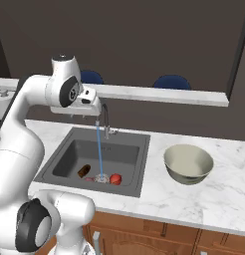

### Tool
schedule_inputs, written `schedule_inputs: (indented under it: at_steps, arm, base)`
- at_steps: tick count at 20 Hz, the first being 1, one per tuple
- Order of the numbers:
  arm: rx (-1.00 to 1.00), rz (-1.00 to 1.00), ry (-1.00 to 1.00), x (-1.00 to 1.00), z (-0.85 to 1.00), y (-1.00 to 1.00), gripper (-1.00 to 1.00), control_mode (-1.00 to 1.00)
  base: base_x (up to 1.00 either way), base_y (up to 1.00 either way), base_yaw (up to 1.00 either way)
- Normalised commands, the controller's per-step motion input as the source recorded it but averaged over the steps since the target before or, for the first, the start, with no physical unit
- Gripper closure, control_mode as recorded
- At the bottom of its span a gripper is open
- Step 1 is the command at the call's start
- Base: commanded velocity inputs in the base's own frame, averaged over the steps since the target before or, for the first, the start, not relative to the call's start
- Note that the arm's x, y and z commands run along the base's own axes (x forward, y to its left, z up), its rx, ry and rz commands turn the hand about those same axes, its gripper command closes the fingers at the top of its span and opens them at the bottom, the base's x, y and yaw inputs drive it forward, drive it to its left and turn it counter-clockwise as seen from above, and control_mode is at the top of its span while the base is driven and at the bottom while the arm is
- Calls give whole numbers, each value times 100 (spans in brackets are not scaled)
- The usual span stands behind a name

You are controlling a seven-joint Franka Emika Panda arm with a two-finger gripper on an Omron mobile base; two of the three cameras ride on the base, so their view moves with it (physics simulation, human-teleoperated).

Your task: Pick the onions from the sink and place them in one bowl. Place the sweet potato in the other bowl. Then turn off the sink faucet.

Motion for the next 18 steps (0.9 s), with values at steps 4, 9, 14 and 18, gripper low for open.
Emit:
schedule_inputs:
  at_steps: [4, 9, 14, 18]
  arm:
    - [0, 0, 0, -5, -9, 0, -100, -100]
    - [0, 0, 0, -11, -24, 0, -100, -100]
    - [0, 0, 0, -12, -31, 0, -100, -100]
    - [0, 0, 0, -13, -26, -1, -100, -100]
  base:
    - [0, 0, 0]
    - [0, 0, 0]
    - [0, 0, 0]
    - [0, 0, 0]
